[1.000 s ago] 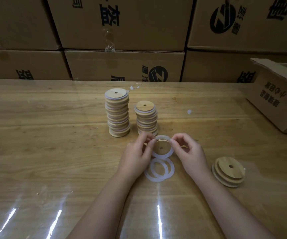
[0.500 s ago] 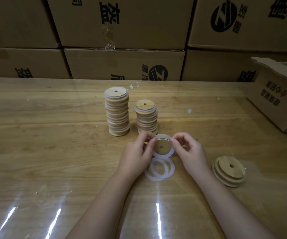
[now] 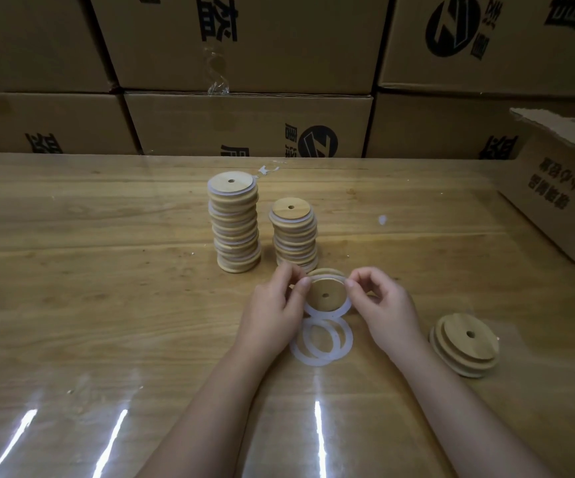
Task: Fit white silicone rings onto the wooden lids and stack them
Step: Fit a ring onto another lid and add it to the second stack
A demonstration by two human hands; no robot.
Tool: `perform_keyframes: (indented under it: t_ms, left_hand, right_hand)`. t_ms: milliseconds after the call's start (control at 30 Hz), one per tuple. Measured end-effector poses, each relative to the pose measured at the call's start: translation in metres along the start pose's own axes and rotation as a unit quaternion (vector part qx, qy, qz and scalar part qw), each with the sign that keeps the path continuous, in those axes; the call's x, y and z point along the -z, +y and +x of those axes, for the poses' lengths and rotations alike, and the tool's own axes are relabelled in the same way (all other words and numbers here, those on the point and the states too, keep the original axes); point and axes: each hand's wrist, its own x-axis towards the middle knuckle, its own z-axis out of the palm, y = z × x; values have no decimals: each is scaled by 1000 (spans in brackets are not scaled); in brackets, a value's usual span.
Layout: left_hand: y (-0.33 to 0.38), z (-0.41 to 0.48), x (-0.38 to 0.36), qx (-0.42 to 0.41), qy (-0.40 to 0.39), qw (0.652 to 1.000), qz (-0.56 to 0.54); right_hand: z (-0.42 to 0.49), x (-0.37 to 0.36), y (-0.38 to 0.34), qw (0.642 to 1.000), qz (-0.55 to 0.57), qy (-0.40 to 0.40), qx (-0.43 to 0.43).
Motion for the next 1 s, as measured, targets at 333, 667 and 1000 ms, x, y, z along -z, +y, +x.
perform_keyframes:
  t_ms: [333, 667, 1000]
  left_hand:
    - [4, -1, 1, -9, -24, 1000, 18]
    - [8, 2, -2, -82, -20, 993, 83]
    - [0, 7, 0, 3, 17, 999, -48]
  right_hand:
    - [1, 2, 1, 999, 24, -33, -2]
    - [0, 1, 0, 999, 36, -40, 8]
    - [0, -2, 2, 998, 44, -35, -32]
